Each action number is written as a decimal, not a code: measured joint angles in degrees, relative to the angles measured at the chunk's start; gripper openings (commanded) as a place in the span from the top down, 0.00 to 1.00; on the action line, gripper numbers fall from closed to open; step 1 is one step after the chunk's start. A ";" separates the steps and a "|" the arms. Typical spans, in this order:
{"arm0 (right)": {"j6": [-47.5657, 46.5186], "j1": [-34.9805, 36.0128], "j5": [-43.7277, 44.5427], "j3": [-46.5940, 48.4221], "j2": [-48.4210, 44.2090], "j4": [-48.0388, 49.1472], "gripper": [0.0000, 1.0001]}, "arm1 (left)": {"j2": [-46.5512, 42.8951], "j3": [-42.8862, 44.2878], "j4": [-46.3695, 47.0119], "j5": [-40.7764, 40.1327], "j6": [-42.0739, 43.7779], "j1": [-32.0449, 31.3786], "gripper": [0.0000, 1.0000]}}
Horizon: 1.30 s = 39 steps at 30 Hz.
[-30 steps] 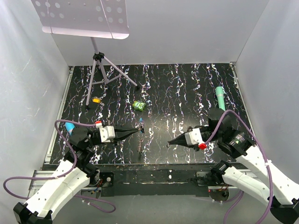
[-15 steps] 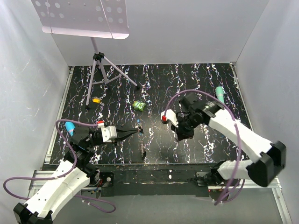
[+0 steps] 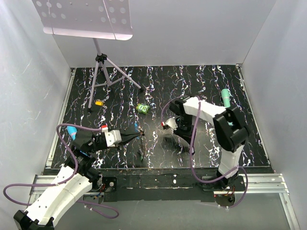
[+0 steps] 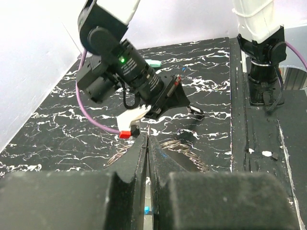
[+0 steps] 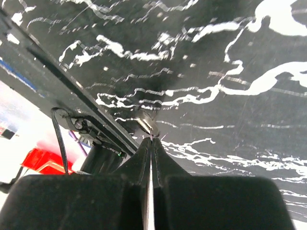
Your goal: Put the keys on the keyring
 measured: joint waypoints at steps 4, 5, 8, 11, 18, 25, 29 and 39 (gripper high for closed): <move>2.51 -0.20 0.07 3.45 6.93 -0.04 0.99 | -0.11 0.00 -0.96 -0.44 0.55 0.00 1.00; 3.17 -0.24 0.11 4.39 8.07 0.04 0.99 | -0.11 0.00 -1.03 -0.46 0.59 0.00 1.00; 4.55 -0.24 0.26 7.48 10.51 -0.04 0.99 | -0.11 0.00 -1.07 -0.55 0.81 0.00 1.00; 5.75 -0.24 0.35 10.99 13.03 -0.02 0.99 | -0.11 0.00 -1.18 -0.63 1.03 0.00 1.00; 7.37 -0.24 0.52 13.53 16.96 -0.13 0.99 | -0.13 0.00 -1.27 -0.83 1.22 0.00 1.00; 7.98 -0.24 0.48 15.08 18.99 -0.44 0.99 | -0.11 0.00 -1.27 -0.83 1.27 0.00 1.00; 8.02 -0.24 0.52 16.06 19.43 -0.52 0.99 | -0.13 0.00 -1.27 -0.83 1.31 0.00 1.00; 8.02 -0.24 0.50 16.33 19.61 -0.57 0.99 | -0.11 0.00 -1.29 -0.83 1.46 0.00 1.00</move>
